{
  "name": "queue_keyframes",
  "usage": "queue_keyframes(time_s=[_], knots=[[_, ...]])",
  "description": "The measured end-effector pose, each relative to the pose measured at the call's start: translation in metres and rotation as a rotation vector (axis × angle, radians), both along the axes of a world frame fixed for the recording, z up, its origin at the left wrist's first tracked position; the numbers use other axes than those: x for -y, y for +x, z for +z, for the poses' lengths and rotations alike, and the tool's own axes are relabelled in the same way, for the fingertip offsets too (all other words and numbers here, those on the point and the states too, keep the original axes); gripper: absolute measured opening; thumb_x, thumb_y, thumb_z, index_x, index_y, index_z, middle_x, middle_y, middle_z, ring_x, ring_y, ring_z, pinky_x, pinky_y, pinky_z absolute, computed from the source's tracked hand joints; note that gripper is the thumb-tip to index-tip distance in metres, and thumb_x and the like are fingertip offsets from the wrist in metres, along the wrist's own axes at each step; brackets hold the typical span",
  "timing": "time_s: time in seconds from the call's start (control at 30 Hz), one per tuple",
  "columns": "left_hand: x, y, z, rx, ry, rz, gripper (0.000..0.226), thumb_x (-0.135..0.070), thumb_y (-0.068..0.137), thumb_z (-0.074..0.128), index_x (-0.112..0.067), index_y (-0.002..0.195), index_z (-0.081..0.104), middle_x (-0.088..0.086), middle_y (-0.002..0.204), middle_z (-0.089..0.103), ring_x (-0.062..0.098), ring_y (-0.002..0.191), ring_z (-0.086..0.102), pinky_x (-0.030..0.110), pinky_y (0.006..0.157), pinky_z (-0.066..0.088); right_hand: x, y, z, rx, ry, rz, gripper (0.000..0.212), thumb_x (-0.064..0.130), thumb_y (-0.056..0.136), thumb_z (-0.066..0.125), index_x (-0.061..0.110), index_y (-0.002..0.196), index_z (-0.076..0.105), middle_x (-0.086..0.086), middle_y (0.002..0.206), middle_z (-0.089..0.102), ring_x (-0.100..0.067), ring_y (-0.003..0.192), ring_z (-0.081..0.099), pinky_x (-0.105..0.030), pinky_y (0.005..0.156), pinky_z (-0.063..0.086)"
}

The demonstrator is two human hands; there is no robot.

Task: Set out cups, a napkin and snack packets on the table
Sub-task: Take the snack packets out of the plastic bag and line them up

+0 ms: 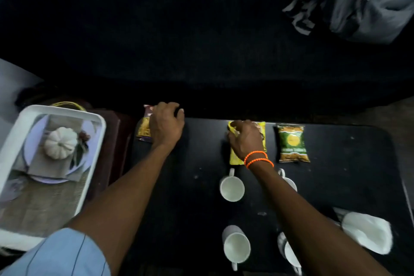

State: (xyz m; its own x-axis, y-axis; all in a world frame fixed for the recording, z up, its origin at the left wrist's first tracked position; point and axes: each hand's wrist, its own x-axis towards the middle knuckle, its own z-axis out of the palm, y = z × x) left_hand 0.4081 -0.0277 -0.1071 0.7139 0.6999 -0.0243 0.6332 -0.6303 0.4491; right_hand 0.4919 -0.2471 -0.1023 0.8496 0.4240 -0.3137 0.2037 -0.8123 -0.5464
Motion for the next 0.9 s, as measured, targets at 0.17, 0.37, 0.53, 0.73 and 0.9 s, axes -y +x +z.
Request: queue_keyframes(time_s=[0.17, 0.37, 0.53, 0.73, 0.9], knots=[[-0.038, -0.031, -0.014, -0.017, -0.102, 0.278, 0.051, -0.029, 0.093, 0.066, -0.004, 0.137, 0.060, 0.026, 0.132, 0.060, 0.044, 0.126, 0.054, 0.048, 0.107, 0.042, -0.065, -0.031, -0.015, -0.301, 0.106, 0.031, 0.036, 0.024, 0.089, 0.072, 0.008, 0.122, 0.071, -0.015, 0.117, 0.074, -0.029, 0.113, 0.069, -0.028, 0.098, 0.049], [-0.064, -0.049, -0.031, -0.122, -0.584, 0.268, 0.061, -0.034, 0.095, 0.069, -0.011, 0.148, 0.051, 0.012, 0.126, 0.074, 0.029, 0.122, 0.066, 0.035, 0.106, 0.047, -0.146, -0.051, -0.039, -0.568, 0.222, -0.168, 0.055, 0.034, 0.088, 0.074, 0.009, 0.135, 0.060, -0.011, 0.132, 0.068, -0.029, 0.123, 0.063, -0.037, 0.107, 0.049], [-0.040, -0.045, -0.036, -0.043, -0.777, 0.252, 0.057, -0.029, 0.093, 0.072, -0.016, 0.146, 0.054, -0.004, 0.103, 0.071, 0.023, 0.107, 0.069, 0.042, 0.100, 0.055, -0.136, -0.043, -0.038, -0.530, 0.161, -0.196, 0.051, 0.030, 0.084, 0.079, 0.007, 0.127, 0.066, -0.013, 0.126, 0.071, -0.029, 0.115, 0.067, -0.041, 0.102, 0.053], [0.014, -0.012, -0.025, -0.047, -0.680, 0.085, 0.058, -0.032, 0.092, 0.074, -0.014, 0.144, 0.056, 0.002, 0.099, 0.070, 0.023, 0.099, 0.070, 0.041, 0.093, 0.059, -0.075, -0.026, -0.025, -0.280, 0.055, -0.230, 0.039, 0.032, 0.080, 0.081, 0.008, 0.109, 0.072, -0.012, 0.108, 0.076, -0.029, 0.104, 0.071, -0.027, 0.084, 0.049], [0.040, -0.013, -0.025, -0.205, -0.397, -0.101, 0.057, -0.035, 0.086, 0.078, -0.016, 0.136, 0.058, 0.008, 0.119, 0.069, 0.028, 0.114, 0.065, 0.045, 0.096, 0.057, -0.043, -0.016, -0.022, -0.203, -0.058, -0.145, 0.040, 0.031, 0.077, 0.085, 0.005, 0.105, 0.071, -0.015, 0.103, 0.076, -0.031, 0.098, 0.071, -0.032, 0.079, 0.056]])
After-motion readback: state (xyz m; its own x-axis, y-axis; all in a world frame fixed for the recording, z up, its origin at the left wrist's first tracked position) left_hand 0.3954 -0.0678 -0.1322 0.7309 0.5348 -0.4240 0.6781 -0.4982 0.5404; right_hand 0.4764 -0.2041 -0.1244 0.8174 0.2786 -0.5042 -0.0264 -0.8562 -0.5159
